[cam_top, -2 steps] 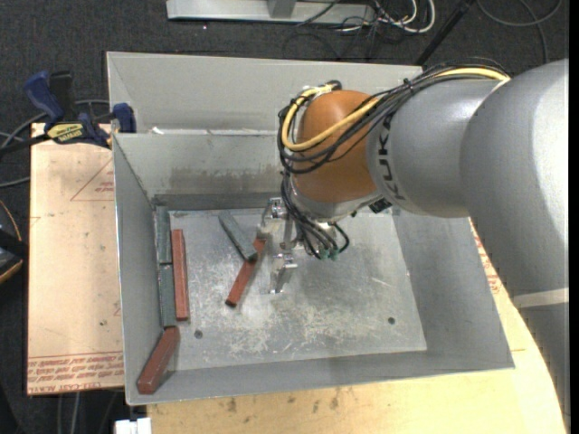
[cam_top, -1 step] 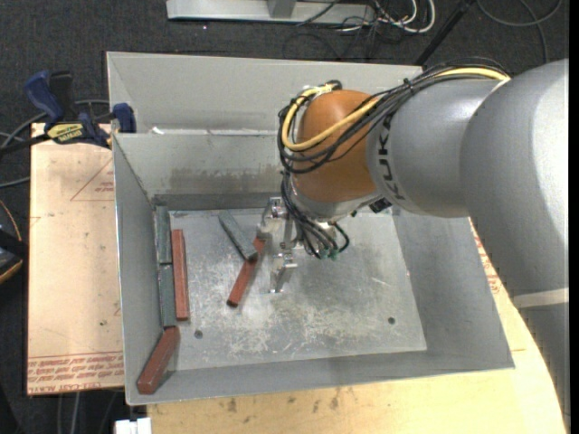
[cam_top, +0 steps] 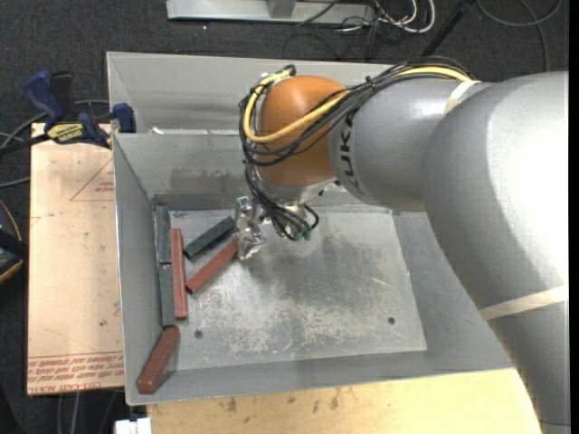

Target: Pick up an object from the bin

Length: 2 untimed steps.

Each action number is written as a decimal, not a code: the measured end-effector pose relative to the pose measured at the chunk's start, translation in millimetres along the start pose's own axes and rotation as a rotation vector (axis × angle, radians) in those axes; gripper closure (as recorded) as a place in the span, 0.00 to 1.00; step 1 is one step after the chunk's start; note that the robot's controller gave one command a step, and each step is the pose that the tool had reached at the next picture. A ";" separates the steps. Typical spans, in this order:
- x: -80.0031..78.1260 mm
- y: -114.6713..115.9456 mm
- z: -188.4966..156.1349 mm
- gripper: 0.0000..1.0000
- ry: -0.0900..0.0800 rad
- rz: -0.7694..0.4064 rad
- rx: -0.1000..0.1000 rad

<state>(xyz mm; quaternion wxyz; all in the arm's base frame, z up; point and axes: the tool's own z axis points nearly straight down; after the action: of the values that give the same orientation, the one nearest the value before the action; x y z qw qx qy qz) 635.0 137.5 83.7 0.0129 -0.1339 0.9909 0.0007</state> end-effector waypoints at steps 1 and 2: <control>0.0 -0.1 0.0 1.00 0.000 0.000 0.000; 9.4 -0.4 -48.3 1.00 0.026 -0.018 -0.003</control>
Offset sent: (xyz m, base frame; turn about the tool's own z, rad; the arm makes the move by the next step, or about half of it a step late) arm -0.0110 -0.0114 0.2129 -0.0616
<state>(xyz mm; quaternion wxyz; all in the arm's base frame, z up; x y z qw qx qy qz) 624.8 134.3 131.7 -0.0005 -0.1429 0.9897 0.0004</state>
